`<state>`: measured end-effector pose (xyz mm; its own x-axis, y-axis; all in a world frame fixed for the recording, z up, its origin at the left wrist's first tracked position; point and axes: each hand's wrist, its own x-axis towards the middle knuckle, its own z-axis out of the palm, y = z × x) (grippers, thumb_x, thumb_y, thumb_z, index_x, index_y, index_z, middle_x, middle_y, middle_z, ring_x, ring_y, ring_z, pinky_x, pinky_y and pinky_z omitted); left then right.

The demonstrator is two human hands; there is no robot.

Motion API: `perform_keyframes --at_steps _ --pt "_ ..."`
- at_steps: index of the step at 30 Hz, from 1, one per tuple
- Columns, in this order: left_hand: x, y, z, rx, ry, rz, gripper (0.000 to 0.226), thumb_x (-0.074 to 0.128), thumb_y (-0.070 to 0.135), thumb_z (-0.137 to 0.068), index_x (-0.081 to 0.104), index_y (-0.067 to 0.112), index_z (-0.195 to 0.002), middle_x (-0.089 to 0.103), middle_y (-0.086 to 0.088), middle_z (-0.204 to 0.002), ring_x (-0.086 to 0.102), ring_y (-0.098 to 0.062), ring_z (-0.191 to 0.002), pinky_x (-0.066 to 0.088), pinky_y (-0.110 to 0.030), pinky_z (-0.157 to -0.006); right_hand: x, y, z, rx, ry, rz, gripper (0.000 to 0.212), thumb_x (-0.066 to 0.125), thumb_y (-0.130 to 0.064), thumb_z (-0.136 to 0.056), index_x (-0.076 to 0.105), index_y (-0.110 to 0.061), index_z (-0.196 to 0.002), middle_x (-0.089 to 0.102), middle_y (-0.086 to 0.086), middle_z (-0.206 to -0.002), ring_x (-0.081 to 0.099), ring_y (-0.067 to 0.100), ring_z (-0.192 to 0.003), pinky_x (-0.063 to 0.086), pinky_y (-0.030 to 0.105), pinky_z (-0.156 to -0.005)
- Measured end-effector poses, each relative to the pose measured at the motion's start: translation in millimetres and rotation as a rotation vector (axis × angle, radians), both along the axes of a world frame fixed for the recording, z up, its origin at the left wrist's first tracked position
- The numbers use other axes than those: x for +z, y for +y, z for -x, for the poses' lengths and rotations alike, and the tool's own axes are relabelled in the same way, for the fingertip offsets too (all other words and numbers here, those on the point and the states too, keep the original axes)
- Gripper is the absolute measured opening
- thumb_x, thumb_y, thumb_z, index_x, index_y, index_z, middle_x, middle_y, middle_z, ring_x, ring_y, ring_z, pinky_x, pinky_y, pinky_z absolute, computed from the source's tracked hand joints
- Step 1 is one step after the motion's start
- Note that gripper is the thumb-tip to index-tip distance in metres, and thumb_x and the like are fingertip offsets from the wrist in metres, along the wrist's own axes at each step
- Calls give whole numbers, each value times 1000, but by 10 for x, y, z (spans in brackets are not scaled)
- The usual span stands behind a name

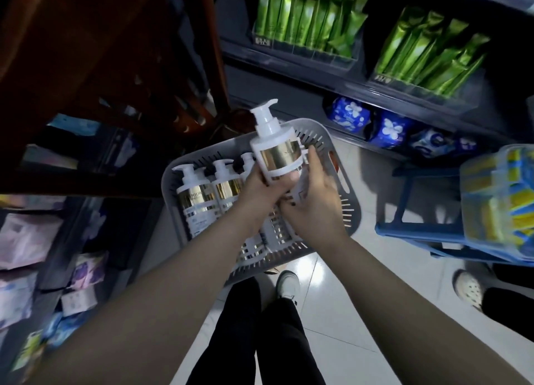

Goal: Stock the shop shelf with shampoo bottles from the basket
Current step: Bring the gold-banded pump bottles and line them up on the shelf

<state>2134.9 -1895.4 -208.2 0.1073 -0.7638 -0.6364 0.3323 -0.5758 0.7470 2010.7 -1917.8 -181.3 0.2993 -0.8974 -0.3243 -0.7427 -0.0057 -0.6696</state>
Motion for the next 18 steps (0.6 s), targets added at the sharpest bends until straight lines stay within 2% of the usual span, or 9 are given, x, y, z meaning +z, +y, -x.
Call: perform_keyframes --at_steps 2,3,5,7,9,12,15,18 --pt "20 28 -124 67 -69 -8 45 72 28 -83 55 23 -124 69 1 -113 67 -18 -102 56 -38 -84 62 -11 9 42 -151 -180 100 72 -28 -84 0 -28 -153 49 -6 -141 48 1 -114 43 25 -91" --pt "15 67 -217 102 -80 -19 36 68 24 -86 55 24 -120 70 4 -107 69 -13 -95 56 -33 -77 29 -34 43 51 -162 -234 96 69 -31 -87 0 -28 -153 50 -12 -137 47 -4 -106 44 24 -87" --pt "-3 170 -403 173 -83 -31 28 63 22 -89 54 26 -116 71 8 -99 69 -8 -84 53 -29 -68 -143 -90 100 27 -50 -208 83 60 -41 -91 7 -27 -153 52 -10 -134 49 0 -102 44 28 -87" --pt "-33 288 -531 217 -104 -34 29 62 23 -90 54 25 -118 71 7 -101 70 -12 -88 55 -32 -71 -413 -126 112 15 125 -145 78 57 -45 -92 13 -25 -154 47 4 -142 49 18 -119 41 35 -97" --pt "-51 394 -595 232 -116 -28 36 62 21 -90 50 21 -125 69 5 -107 69 -14 -95 56 -31 -73 -657 -154 62 45 235 -140 79 58 -46 -91 16 -22 -153 39 11 -145 40 30 -130 37 40 -103" --pt "-60 541 -636 238 -100 12 52 68 23 -85 44 18 -131 67 2 -114 68 -16 -100 57 -32 -76 -873 -259 -58 43 337 -136 86 65 -47 -85 18 -17 -150 45 16 -135 46 35 -122 44 43 -98" --pt "-85 716 -654 255 -83 13 59 76 36 -72 51 26 -124 71 3 -111 69 -17 -100 58 -37 -75 -1014 -388 -102 -17 423 -197 94 73 -51 -76 23 -12 -146 54 14 -126 53 34 -114 49 39 -91" --pt "-62 878 -637 312 -72 10 57 73 45 -69 53 30 -121 71 2 -113 69 -20 -101 57 -45 -80 -985 -430 -85 -81 370 -329 82 80 -46 -65 42 -13 -130 63 7 -108 62 26 -98 56 38 -82"
